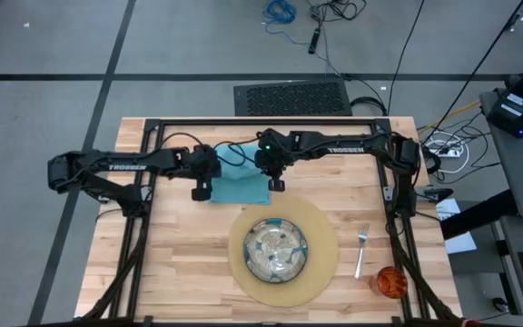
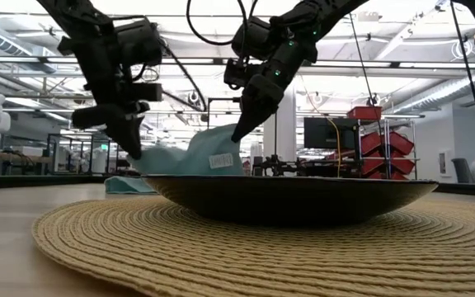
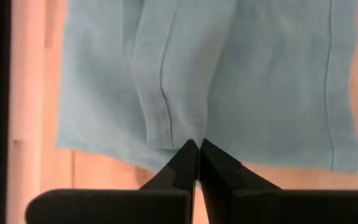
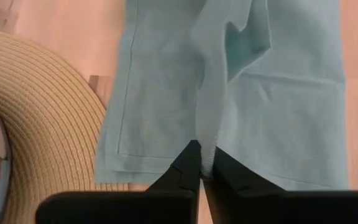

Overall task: Set table place
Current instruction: Fold the blue napkin

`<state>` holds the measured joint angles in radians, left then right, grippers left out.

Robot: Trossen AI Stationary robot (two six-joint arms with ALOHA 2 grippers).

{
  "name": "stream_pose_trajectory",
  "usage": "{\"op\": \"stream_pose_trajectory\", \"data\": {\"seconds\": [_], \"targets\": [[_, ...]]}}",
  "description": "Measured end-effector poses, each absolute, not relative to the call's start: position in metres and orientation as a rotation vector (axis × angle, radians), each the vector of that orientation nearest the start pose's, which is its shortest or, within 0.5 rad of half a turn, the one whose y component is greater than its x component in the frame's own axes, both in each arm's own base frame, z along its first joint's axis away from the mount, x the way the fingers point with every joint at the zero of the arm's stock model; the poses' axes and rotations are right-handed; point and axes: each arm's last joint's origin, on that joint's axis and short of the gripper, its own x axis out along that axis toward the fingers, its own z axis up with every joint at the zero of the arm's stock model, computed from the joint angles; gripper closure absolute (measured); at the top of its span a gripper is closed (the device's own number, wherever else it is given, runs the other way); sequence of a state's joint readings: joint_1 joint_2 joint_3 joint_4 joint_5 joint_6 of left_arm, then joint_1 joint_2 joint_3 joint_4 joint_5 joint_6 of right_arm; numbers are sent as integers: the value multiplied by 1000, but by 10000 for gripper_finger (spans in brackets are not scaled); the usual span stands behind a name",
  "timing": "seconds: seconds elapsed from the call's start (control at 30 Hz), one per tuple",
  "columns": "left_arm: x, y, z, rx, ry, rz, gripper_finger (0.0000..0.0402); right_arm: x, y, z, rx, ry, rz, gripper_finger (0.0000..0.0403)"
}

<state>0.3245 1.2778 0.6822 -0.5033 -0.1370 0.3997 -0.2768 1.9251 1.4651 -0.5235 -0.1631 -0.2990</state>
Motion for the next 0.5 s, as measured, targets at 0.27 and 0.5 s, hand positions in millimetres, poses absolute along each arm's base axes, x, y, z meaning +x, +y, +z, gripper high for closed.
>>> {"op": "stream_pose_trajectory", "data": {"seconds": [0.27,0.5], "targets": [[212,71,177,231,1131,172,402,395,-106,215,-36,977,63,403],[214,65,177,237,1126,148,402,390,-105,206,-9,1014,86,403]]}}
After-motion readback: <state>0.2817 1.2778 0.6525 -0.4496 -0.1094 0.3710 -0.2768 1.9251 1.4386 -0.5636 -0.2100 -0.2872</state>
